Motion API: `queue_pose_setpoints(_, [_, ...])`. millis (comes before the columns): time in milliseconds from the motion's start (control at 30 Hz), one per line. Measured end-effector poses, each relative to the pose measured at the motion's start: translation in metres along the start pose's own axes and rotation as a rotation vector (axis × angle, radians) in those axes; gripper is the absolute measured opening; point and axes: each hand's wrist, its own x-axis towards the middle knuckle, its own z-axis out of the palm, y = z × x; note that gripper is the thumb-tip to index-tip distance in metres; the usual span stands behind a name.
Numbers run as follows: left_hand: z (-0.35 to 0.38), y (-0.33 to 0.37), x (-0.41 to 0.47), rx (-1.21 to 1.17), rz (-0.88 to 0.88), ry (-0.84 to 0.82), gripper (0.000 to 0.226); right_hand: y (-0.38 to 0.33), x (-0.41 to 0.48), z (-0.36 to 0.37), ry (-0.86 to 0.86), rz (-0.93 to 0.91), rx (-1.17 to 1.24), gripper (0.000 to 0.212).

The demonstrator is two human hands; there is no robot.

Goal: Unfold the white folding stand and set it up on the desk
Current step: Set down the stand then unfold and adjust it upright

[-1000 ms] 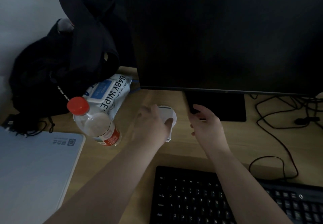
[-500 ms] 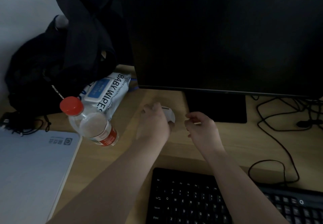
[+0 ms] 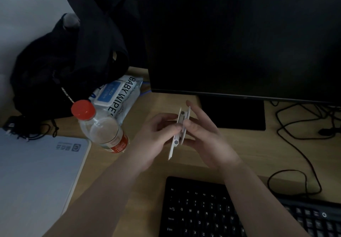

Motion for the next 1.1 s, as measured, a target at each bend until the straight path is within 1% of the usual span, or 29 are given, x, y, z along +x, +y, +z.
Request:
queue_pose_setpoints(67, [-0.003,-0.001,-0.001,-0.025,0.005,-0.018,0.031,-0.001,0.000,0.003,-0.006,-0.011,-0.008,0.079])
queue_pose_setpoints(133, [-0.005,-0.003,0.000,-0.018,0.009,-0.033,0.032,0.000,-0.001,0.004,0.012,-0.013,-0.020,0.080])
queue_pose_setpoints(300, [-0.008,-0.007,0.000,0.018,-0.015,-0.092,0.029,0.004,-0.001,0.008,0.069,-0.006,-0.091,0.071])
queue_pose_setpoints(433, [-0.010,-0.010,0.000,0.060,-0.018,-0.117,0.041,0.003,-0.001,0.009,0.107,-0.022,-0.137,0.071])
queue_pose_setpoints(500, [-0.010,-0.012,0.000,0.019,-0.033,-0.117,0.037,0.001,0.002,0.010,0.123,-0.037,-0.143,0.070])
queue_pose_setpoints(600, [-0.008,-0.014,-0.003,0.030,-0.047,-0.127,0.028,-0.001,0.006,0.007,0.185,-0.038,-0.122,0.068])
queue_pose_setpoints(667, [-0.008,-0.015,-0.006,0.054,-0.056,-0.107,0.028,0.000,0.010,0.004,0.213,-0.026,-0.116,0.069])
queue_pose_setpoints(767, [-0.007,-0.012,-0.007,0.102,-0.056,-0.053,0.028,0.002,0.013,0.005,0.207,-0.010,-0.112,0.071])
queue_pose_setpoints(867, [-0.007,-0.003,-0.004,0.095,-0.041,0.042,0.013,0.003,0.015,0.004,0.211,-0.009,-0.085,0.071])
queue_pose_setpoints(933, [-0.008,0.003,-0.002,0.099,-0.016,0.083,0.003,0.002,0.014,0.000,0.214,-0.014,-0.073,0.075])
queue_pose_setpoints(1000, [-0.008,0.010,-0.002,0.124,0.013,0.088,0.003,0.001,0.009,-0.005,0.197,-0.030,-0.051,0.078])
queue_pose_setpoints(1033, [-0.007,0.013,-0.002,0.137,0.023,0.089,0.001,0.001,0.006,-0.008,0.186,-0.044,-0.034,0.076])
queue_pose_setpoints(1100, [-0.004,0.021,-0.003,0.193,0.034,0.112,0.006,0.002,0.000,-0.012,0.181,-0.064,0.019,0.064])
